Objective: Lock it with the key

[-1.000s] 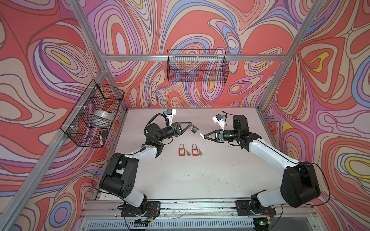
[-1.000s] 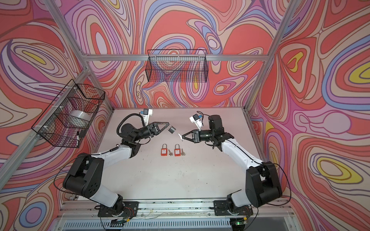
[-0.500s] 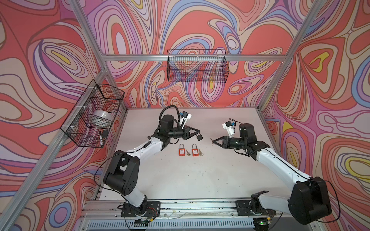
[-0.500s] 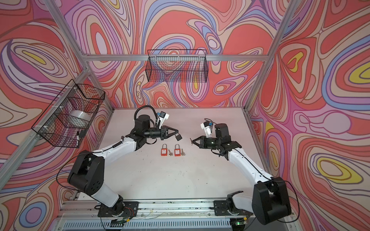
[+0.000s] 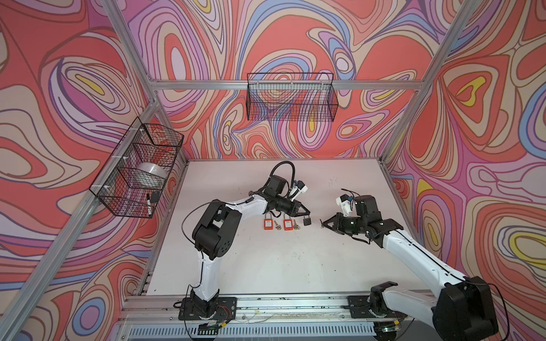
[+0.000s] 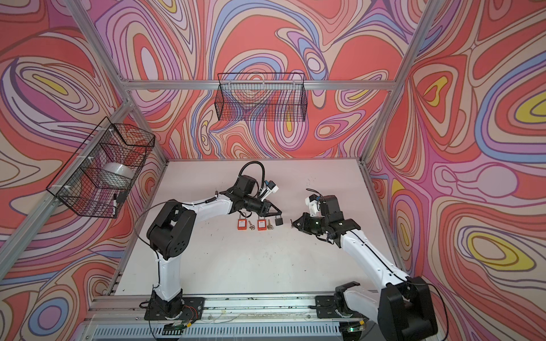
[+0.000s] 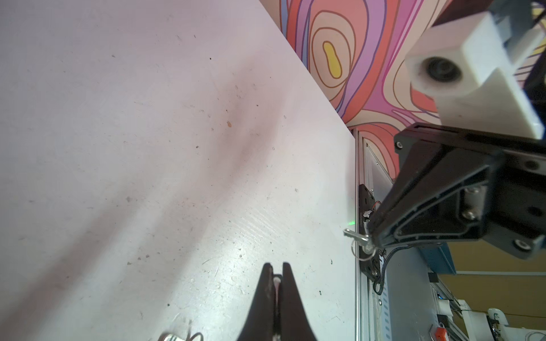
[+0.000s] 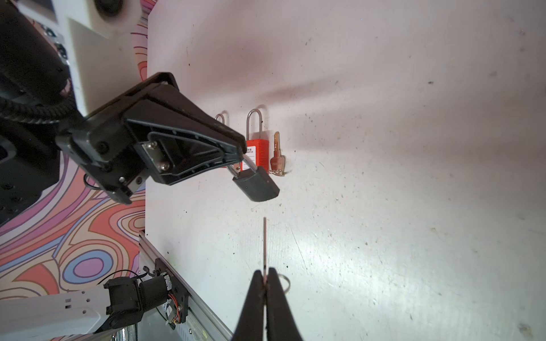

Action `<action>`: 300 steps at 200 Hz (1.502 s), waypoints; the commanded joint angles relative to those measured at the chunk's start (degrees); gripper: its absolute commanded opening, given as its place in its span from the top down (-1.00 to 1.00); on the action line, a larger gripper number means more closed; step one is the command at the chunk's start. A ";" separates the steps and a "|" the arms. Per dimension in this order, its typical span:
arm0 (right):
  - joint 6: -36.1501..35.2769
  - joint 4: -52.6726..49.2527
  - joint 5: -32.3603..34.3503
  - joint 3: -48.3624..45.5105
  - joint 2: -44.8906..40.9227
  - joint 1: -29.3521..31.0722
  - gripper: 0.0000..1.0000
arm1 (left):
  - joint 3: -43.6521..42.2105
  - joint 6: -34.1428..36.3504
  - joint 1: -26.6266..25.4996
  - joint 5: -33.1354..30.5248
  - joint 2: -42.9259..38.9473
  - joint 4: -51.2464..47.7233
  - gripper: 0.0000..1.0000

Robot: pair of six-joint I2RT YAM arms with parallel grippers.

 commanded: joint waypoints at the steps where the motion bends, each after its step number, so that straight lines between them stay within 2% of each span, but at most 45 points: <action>1: 1.11 -1.86 1.80 -1.70 -2.40 -0.19 1.00 | 3.46 2.87 -0.38 1.40 2.20 -3.13 1.00; 46: 1.91 -0.31 0.69 -3.81 -3.03 -0.15 1.00 | 10.29 7.73 -1.42 -0.25 7.99 -12.40 1.00; 127: 3.16 2.94 -1.02 -5.35 -0.71 -0.12 1.00 | 12.89 9.04 -1.61 -2.32 12.41 -13.19 1.00; 207: 3.39 4.58 -2.48 -5.73 0.71 -0.14 1.00 | 15.06 12.34 -1.61 -5.68 14.06 -18.71 1.00; 224: 3.40 4.76 -2.51 -5.78 0.83 -0.18 1.00 | 15.16 12.52 -1.61 -5.77 14.14 -18.66 0.83; 300: 3.12 4.67 -2.52 -6.10 0.70 -0.17 1.00 | 15.64 11.96 -1.61 -5.84 14.08 -18.37 0.66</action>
